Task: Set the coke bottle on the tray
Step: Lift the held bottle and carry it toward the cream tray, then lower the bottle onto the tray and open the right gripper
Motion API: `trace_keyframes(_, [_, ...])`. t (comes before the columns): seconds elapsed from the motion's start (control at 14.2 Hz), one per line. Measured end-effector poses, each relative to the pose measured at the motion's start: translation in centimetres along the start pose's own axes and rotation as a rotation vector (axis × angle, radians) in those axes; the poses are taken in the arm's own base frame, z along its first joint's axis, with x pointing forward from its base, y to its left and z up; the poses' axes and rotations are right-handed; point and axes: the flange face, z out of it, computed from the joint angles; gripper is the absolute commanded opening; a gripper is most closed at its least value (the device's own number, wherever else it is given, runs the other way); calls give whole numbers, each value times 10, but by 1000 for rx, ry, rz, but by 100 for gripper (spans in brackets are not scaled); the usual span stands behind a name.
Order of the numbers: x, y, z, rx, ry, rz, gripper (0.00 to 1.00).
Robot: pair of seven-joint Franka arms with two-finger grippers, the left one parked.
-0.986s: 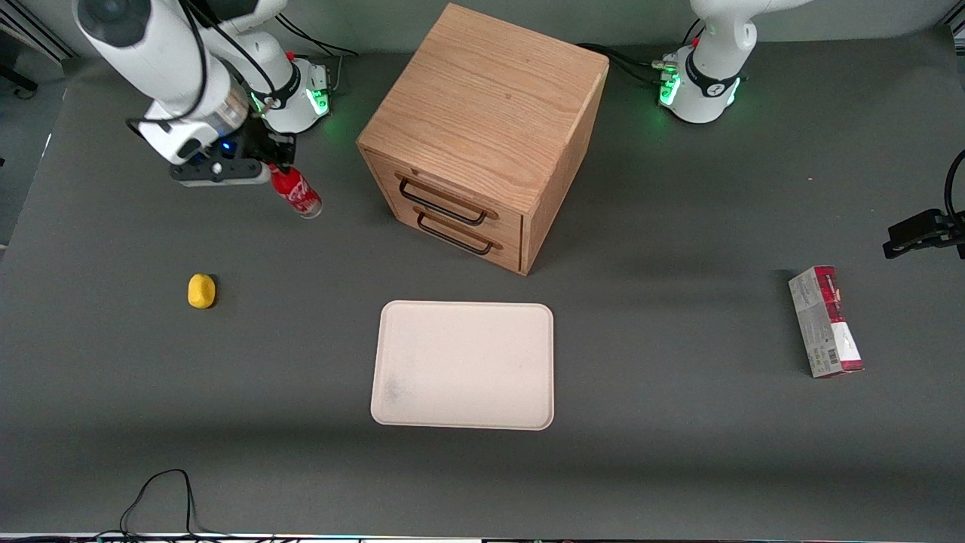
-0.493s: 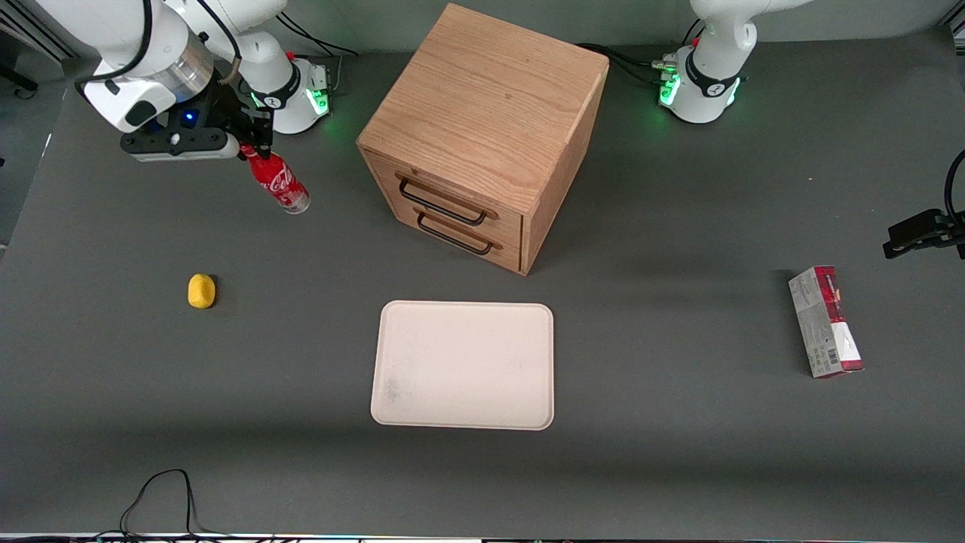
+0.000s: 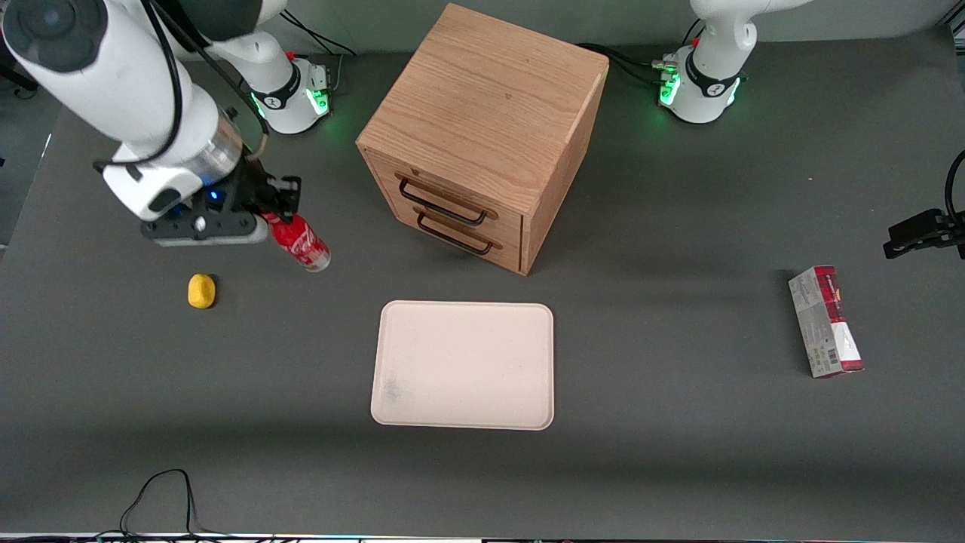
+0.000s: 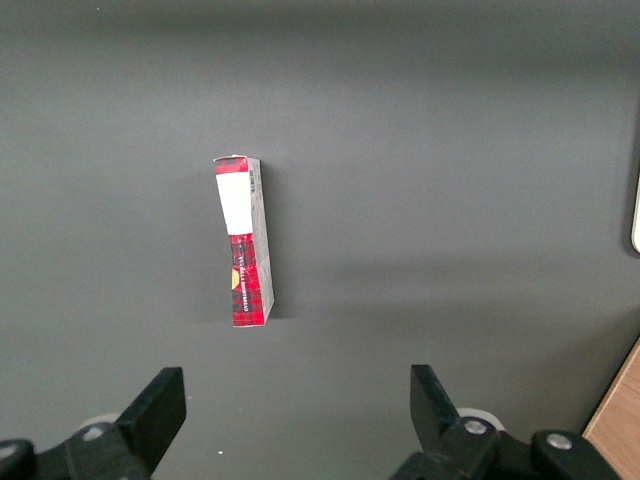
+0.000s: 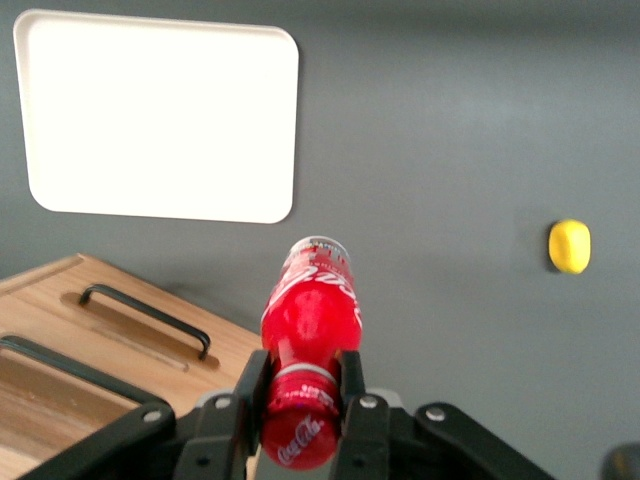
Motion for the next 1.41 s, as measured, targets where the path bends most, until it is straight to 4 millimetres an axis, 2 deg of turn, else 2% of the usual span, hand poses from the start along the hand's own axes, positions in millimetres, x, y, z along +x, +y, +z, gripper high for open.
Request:
trace_keyframes(0.14, [29, -19, 7, 8, 12, -8, 0])
trace_keyframes(0.21, [45, -33, 19, 17, 24, -19, 0])
trace_keyframes(0.49, [66, -60, 44, 46, 59, -46, 0])
trace_keyframes(0.77, [82, -64, 64, 53, 74, -41, 0])
trace_keyframes(0.92, [97, -66, 92, 51, 69, -33, 0])
trace_keyframes(1.13, [121, -69, 146, 43, 48, -23, 0])
trace_keyframes(1.41, [138, -75, 194, 39, 41, -20, 0])
